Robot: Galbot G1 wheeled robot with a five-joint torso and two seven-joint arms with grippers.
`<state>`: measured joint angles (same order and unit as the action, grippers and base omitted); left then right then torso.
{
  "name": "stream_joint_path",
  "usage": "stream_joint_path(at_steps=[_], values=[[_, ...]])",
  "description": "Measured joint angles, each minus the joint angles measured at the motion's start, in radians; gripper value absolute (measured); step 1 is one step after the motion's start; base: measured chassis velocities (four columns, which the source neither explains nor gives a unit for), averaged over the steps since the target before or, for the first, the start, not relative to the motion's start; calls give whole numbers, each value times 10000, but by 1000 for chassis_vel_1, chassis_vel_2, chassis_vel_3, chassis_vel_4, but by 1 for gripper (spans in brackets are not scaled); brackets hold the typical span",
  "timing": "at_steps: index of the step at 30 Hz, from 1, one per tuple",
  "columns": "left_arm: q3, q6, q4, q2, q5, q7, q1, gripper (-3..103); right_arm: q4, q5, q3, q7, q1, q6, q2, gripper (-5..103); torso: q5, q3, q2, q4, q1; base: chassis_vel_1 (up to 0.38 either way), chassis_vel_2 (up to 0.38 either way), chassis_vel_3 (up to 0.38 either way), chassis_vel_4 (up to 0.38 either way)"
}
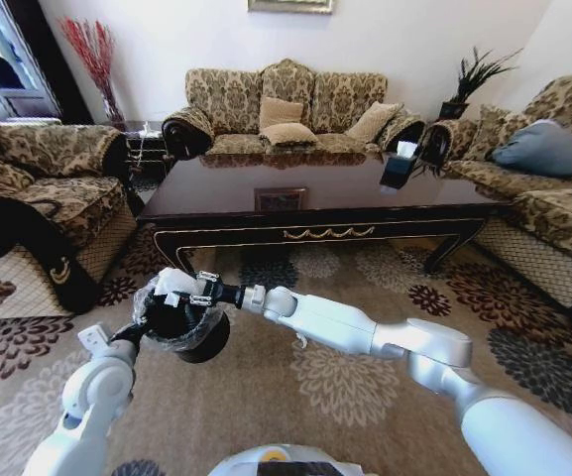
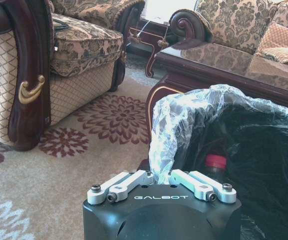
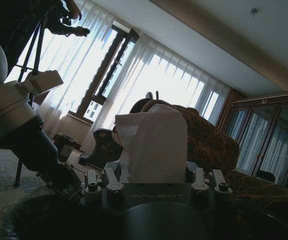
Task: Move to the front of the table and pick up the trash from the floor, then place it into the trash bin.
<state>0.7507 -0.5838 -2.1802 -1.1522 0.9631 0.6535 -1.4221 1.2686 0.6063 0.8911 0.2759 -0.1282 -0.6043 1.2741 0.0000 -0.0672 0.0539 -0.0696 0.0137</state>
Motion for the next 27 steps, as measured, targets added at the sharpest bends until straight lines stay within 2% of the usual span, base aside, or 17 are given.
stream_joint_path(at_steps=[1,3,5,9,11,14,21,27], values=[[0,0,0,0,0,0,0,3,0,0,0,0,0,0,0,63,0,0,0,0,0,0,0,0,0],[-12,0,0,-2,0,0,11,3,-18,-112,-14,16,-14,-17,-112,74,0,0,0,0,0,0,0,0,0],[-13,0,3,-1,0,0,18,3,-47,-191,-15,51,-17,-37,-181,74,0,0,-1,-1,0,0,0,0,0],[-22,0,32,0,0,0,46,3,-118,-423,46,495,-19,-224,-392,95,0,0,-1,-1,0,0,0,0,0],[-23,0,40,3,0,0,51,3,-93,-427,89,598,-18,-245,-440,99,0,0,-1,-1,0,0,0,0,0],[-14,0,64,27,7,-2,71,3,-46,-430,223,944,23,-340,-526,100,0,0,0,-1,0,0,0,0,0],[13,9,83,47,24,-3,88,3,-130,-545,396,1222,155,-393,-562,100,0,0,0,1,0,0,0,0,0],[18,10,93,44,28,-4,101,3,-557,-974,317,1545,282,-545,-545,100,1,0,0,0,0,0,0,0,0]])
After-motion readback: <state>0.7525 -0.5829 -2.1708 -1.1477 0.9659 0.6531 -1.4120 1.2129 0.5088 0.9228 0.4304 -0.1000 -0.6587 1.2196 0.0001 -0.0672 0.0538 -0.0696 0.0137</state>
